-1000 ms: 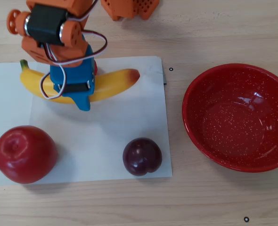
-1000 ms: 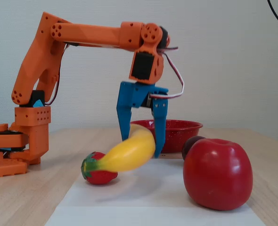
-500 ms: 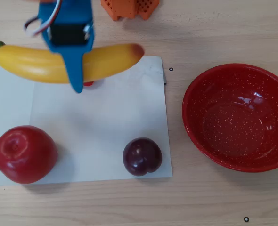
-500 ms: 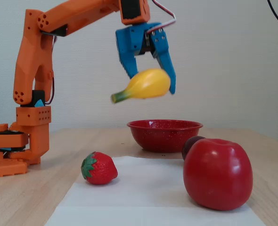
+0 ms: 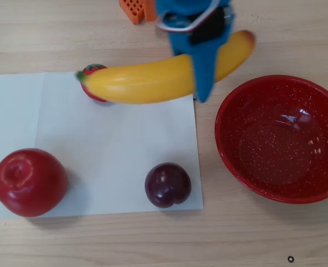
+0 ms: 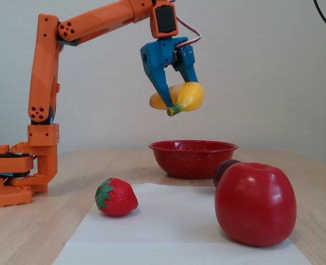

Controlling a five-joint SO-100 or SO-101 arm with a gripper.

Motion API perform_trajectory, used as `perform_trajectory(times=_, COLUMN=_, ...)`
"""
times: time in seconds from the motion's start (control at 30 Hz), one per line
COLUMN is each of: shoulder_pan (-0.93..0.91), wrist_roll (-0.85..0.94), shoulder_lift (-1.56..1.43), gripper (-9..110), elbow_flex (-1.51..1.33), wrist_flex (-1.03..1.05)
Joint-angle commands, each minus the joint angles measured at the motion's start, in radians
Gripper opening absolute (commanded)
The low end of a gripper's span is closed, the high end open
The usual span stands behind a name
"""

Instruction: Grasp the banana and put it in the red bowl

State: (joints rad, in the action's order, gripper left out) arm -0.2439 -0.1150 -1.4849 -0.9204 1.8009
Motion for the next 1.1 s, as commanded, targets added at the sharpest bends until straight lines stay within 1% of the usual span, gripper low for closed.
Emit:
perform_trajectory(times=0.0, shoulder_pan=-0.084, wrist_roll=0.055, shoulder_lift=-0.181, gripper=0, elbow_flex=0.169, wrist_flex=0.117)
perform_trajectory(times=0.2, shoulder_pan=-0.259, wrist_roll=0.144, shoulder_lift=-0.156, gripper=0, elbow_flex=0.17, wrist_flex=0.055)
perform_trajectory(times=0.33, shoulder_pan=-0.347, wrist_roll=0.195, shoulder_lift=-0.135, gripper=0, elbow_flex=0.117, wrist_flex=-0.031)
perform_trajectory(times=0.53, shoulder_pan=-0.419, wrist_roll=0.221, shoulder_lift=-0.112, gripper=0, elbow_flex=-0.054, wrist_flex=-0.255)
perform_trajectory(times=0.77, shoulder_pan=-0.433, wrist_roll=0.198, shoulder_lift=-0.081, gripper=1, elbow_flex=-0.313, wrist_flex=-0.584)
perform_trajectory(times=0.83, shoulder_pan=-0.43, wrist_roll=0.227, shoulder_lift=-0.067, gripper=9, elbow_flex=-0.356, wrist_flex=-0.637)
perform_trajectory(times=0.97, shoulder_pan=-0.419, wrist_roll=0.255, shoulder_lift=-0.043, gripper=28, elbow_flex=-0.394, wrist_flex=-0.661)
perform_trajectory(times=1.07, shoulder_pan=-0.407, wrist_roll=0.259, shoulder_lift=-0.034, gripper=38, elbow_flex=-0.405, wrist_flex=-0.66)
